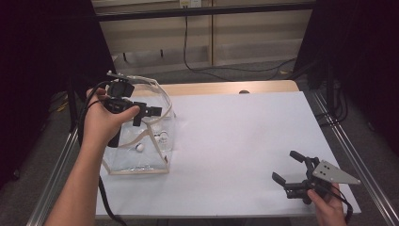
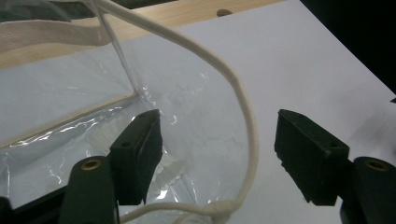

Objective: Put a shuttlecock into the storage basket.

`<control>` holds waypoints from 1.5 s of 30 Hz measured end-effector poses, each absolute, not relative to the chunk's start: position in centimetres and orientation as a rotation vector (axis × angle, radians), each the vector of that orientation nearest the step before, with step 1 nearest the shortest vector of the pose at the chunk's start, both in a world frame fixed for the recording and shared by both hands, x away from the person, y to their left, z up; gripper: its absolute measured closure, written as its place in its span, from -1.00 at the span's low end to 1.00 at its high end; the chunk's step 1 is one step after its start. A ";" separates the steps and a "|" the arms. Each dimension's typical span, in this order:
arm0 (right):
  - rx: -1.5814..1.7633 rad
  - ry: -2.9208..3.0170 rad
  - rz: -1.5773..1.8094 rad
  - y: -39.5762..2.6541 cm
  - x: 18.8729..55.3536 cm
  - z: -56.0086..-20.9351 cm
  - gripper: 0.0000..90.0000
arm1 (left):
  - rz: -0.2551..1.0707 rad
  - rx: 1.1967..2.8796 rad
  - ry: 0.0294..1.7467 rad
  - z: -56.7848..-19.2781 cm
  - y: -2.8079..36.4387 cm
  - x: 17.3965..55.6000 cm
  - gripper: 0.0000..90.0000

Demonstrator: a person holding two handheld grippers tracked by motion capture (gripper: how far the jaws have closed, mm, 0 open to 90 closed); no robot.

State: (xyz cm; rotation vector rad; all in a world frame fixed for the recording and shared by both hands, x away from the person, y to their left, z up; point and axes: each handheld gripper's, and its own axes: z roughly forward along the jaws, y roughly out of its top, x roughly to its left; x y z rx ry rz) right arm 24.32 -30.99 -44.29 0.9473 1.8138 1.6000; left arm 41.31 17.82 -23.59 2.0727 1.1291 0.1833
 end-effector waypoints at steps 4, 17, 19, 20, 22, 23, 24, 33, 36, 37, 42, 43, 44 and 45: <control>0.947 1.813 1.599 -31.0 24.3 -44.3 -0.99 | 0.152 2.086 1.087 -23.4 17.4 40.9 -0.36; 0.948 1.817 1.593 -31.0 24.2 -44.3 -0.99 | 0.052 2.094 0.974 -24.2 16.2 39.4 -0.47; 0.948 1.820 1.593 -31.0 24.2 -44.3 -0.99 | 0.043 2.099 0.961 -24.2 16.1 39.1 -0.48; 0.947 1.820 1.595 -30.9 24.3 -44.3 -0.99 | 0.036 2.094 0.956 -24.3 16.0 38.9 -0.48; 0.946 1.818 1.598 -30.9 24.4 -44.4 -0.99 | 0.044 2.103 0.941 -24.6 15.9 38.6 -0.52; 0.946 1.821 1.597 -30.8 24.4 -44.4 -0.99 | 0.052 2.093 0.941 -24.7 15.9 38.5 -0.53; 0.945 1.825 1.595 -30.8 24.4 -44.3 -0.99 | 0.054 2.092 0.933 -24.7 15.9 38.4 -0.55; 0.949 1.835 1.599 -30.5 24.6 -44.4 -0.99 | 0.058 2.051 0.899 -23.8 16.5 37.6 -0.56; 0.948 1.835 1.599 -30.6 24.6 -44.4 -0.99 | 0.080 2.062 0.898 -23.5 16.7 37.7 -0.56; 0.948 1.835 1.598 -30.5 24.6 -44.4 -0.99 | 0.071 2.056 0.899 -23.5 16.6 37.6 -0.56; 0.949 1.837 1.600 -30.6 24.6 -44.5 -0.99 | 0.039 2.053 0.848 -23.1 16.1 36.6 -0.56; 0.949 1.836 1.598 -30.7 24.6 -44.5 -0.99 | 0.037 2.059 0.836 -23.1 15.9 36.4 -0.56; 0.954 1.831 1.603 -30.7 24.6 -44.5 -0.99 | 0.033 2.062 0.828 -23.2 15.8 36.2 -0.56; 0.950 1.829 1.603 -30.7 24.6 -44.4 -0.99 | 0.018 2.060 0.820 -23.2 15.6 36.1 -0.56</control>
